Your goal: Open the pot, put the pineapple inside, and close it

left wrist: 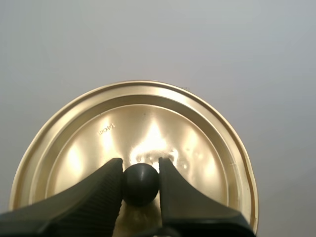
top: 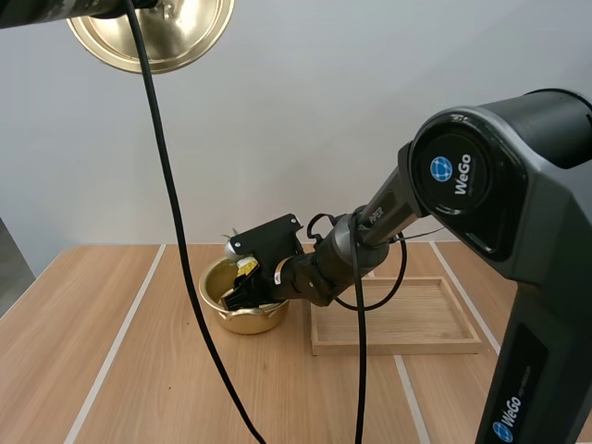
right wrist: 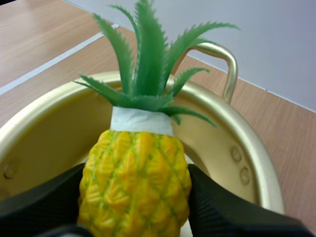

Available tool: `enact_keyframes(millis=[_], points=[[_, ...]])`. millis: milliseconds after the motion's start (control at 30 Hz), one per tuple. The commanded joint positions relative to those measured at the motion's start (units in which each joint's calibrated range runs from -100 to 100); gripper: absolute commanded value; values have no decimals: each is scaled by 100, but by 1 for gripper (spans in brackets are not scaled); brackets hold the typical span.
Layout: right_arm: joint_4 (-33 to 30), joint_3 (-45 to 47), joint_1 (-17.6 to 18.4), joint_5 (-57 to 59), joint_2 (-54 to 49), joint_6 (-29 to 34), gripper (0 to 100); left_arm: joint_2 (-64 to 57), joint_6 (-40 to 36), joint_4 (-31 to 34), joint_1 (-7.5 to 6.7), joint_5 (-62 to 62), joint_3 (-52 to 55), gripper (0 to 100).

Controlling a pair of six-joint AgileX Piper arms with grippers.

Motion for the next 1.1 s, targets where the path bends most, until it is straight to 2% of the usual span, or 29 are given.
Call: enact_keyframes(millis=[0, 167, 233, 333, 367, 733, 967, 1067], points=[[-104, 42, 19, 477, 11, -4, 0, -39, -59, -62, 13, -57, -39, 0], [-104, 42, 19, 476, 11, -4, 1, -39, -59, -62, 13, -57, -39, 0], [-118, 42, 19, 476, 11, -4, 29, -39, -59, -62, 13, -57, -39, 0], [-118, 42, 19, 346, 11, -4, 96, -39, -59, -62, 13, -57, -39, 0], [-118, 42, 19, 292, 11, -4, 100, -39, -59, -62, 13, -57, -39, 0], [-118, 42, 19, 188, -52, -4, 100, -39, -59, -62, 13, -57, -39, 0], [-234, 42, 19, -469, -668, -4, 100, -39, -59, -62, 13, -57, -39, 0], [-234, -90, 19, -399, -937, -4, 100, -39, -59, -62, 13, -57, -39, 0]])
